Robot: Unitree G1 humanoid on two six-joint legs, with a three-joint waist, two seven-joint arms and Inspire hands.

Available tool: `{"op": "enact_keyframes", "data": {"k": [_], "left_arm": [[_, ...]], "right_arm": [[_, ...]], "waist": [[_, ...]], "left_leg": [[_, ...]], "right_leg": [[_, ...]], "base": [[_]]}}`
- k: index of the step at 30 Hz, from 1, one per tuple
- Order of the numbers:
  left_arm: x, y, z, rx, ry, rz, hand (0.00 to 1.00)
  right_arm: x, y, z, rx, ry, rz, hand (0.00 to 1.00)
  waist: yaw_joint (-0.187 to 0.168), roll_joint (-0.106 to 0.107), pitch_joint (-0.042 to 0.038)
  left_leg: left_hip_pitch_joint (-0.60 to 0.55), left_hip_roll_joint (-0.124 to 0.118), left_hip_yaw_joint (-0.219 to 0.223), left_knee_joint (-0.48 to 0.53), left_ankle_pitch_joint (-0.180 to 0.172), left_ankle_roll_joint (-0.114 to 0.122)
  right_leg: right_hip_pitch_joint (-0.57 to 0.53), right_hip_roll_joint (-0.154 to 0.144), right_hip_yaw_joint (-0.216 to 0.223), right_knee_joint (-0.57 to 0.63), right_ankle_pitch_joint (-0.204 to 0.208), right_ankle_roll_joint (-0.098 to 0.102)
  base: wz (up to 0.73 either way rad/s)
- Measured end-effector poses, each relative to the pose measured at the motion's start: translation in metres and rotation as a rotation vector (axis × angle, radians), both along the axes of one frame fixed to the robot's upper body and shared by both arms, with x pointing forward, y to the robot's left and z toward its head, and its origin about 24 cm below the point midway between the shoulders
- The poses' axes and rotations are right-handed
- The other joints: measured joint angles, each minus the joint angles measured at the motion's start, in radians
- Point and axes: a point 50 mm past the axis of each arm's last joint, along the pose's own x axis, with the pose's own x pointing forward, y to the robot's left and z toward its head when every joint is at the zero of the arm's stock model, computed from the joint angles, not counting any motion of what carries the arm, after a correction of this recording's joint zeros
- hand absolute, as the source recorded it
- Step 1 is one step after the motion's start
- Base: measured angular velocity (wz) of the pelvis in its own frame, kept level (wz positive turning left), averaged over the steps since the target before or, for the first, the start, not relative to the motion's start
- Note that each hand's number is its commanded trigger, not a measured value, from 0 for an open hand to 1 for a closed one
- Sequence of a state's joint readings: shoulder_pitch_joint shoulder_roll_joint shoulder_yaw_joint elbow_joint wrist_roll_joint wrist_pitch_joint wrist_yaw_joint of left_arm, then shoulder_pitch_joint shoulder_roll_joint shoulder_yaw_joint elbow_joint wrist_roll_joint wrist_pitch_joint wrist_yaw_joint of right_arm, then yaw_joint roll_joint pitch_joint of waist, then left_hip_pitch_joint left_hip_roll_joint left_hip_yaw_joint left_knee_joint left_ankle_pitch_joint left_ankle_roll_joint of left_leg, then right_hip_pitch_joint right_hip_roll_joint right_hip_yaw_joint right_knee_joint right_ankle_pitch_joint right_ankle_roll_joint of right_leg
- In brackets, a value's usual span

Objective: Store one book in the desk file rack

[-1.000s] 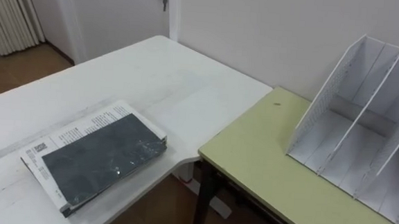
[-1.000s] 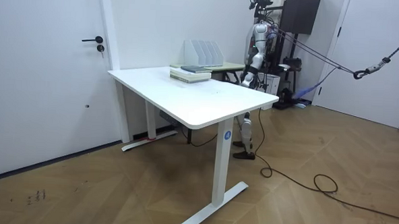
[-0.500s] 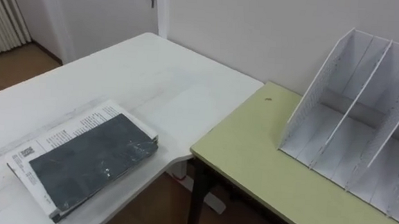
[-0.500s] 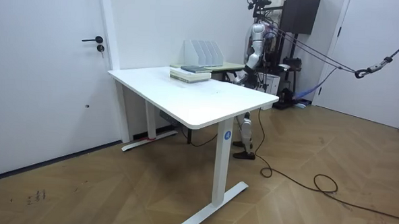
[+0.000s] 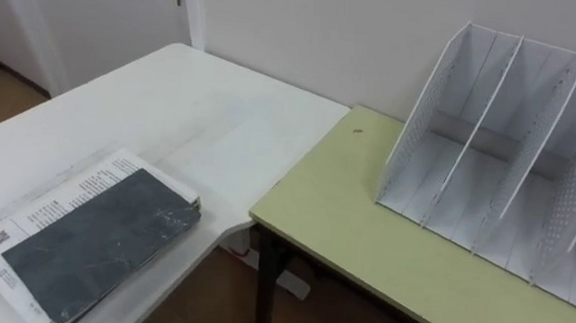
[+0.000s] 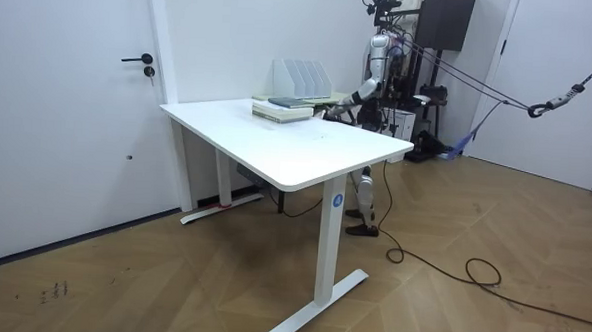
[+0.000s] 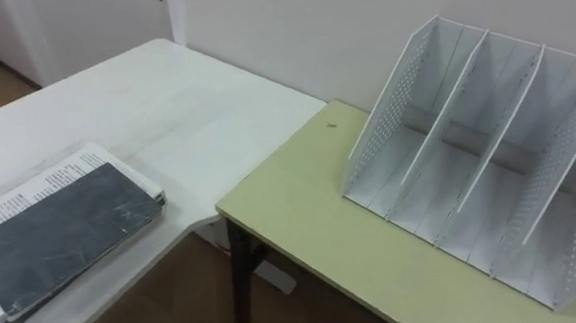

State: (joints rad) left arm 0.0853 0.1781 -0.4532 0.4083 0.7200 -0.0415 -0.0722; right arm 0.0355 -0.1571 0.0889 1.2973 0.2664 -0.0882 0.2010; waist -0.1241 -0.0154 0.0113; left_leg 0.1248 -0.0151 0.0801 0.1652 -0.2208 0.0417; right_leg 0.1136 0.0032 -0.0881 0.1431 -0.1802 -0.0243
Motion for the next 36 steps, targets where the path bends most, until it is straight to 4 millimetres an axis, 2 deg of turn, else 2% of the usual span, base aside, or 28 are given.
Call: {"op": "enact_keyframes", "data": {"k": [4,6,12,15,18,21,24,31,36], "left_arm": [[0.014,-0.015,0.032,-0.024,-0.161,-0.078,0.0],[0.02,-0.021,0.052,-0.011,-0.268,-0.121,0.0],[0.028,-0.022,0.083,0.081,-0.453,-0.189,0.0],[0.032,-0.018,0.101,0.128,-0.562,-0.192,0.0],[0.034,-0.015,0.109,0.155,-0.622,-0.18,0.0],[0.034,-0.012,0.113,0.154,-0.653,-0.166,0.0],[0.035,-0.006,0.117,0.157,-0.683,-0.13,0.0],[0.032,0.0,0.136,0.137,-0.773,-0.074,0.0],[0.027,0.004,0.131,0.138,-0.764,-0.046,0.0]], "right_arm": [[0.002,0.0,0.0,0.0,0.014,-0.001,0.0],[0.001,0.0,-0.001,0.001,0.019,-0.006,0.0],[0.0,0.0,-0.001,-0.01,0.025,-0.015,0.0],[-0.002,-0.001,-0.001,-0.025,0.034,-0.018,0.0],[-0.005,-0.001,-0.002,-0.04,0.051,-0.014,0.0],[-0.006,-0.003,-0.002,-0.044,0.064,-0.013,0.0],[-0.007,-0.003,-0.002,-0.044,0.078,-0.012,0.0],[-0.006,-0.003,-0.002,-0.041,0.081,0.003,0.0],[-0.008,-0.005,-0.002,-0.046,0.085,0.006,0.0]], "waist": [[-0.011,0.0,-0.0003],[-0.009,0.0,-0.0005],[0.0,-0.001,-0.0015],[0.02,-0.004,-0.0028],[0.042,-0.005,-0.005],[0.047,-0.002,-0.0075],[0.048,-0.002,-0.0094],[0.058,-0.003,-0.0111],[0.078,-0.001,-0.012]], "left_leg": [[0.005,0.001,-0.001,0.001,0.0,0.0],[0.0,0.001,-0.008,0.002,0.0,0.0],[-0.008,0.002,-0.018,0.004,0.001,0.0],[-0.009,0.0,-0.03,0.005,0.001,0.0],[-0.011,-0.002,-0.037,0.008,0.001,0.0],[-0.018,-0.005,-0.052,0.017,0.001,0.0],[-0.034,-0.014,-0.087,0.034,0.001,0.0],[-0.044,-0.016,-0.11,0.042,0.006,0.002],[-0.043,-0.016,-0.111,0.042,0.006,0.002]], "right_leg": [[0.008,0.0,-0.005,-0.003,0.0,0.0],[0.008,-0.002,-0.022,-0.006,0.001,-0.001],[0.006,-0.001,-0.029,-0.009,0.001,-0.002],[0.007,-0.001,-0.037,-0.009,0.001,-0.002],[0.008,-0.001,-0.043,-0.008,0.001,-0.002],[0.011,-0.002,-0.056,-0.009,0.001,-0.002],[0.013,-0.006,-0.084,-0.01,0.001,-0.002],[0.018,-0.017,-0.119,-0.01,0.0,-0.001],[0.02,-0.018,-0.125,-0.009,0.0,-0.001]], "base": [[0.03],[0.1],[0.06],[0.04],[0.04],[0.16],[0.25],[0.14],[0.0]]}}
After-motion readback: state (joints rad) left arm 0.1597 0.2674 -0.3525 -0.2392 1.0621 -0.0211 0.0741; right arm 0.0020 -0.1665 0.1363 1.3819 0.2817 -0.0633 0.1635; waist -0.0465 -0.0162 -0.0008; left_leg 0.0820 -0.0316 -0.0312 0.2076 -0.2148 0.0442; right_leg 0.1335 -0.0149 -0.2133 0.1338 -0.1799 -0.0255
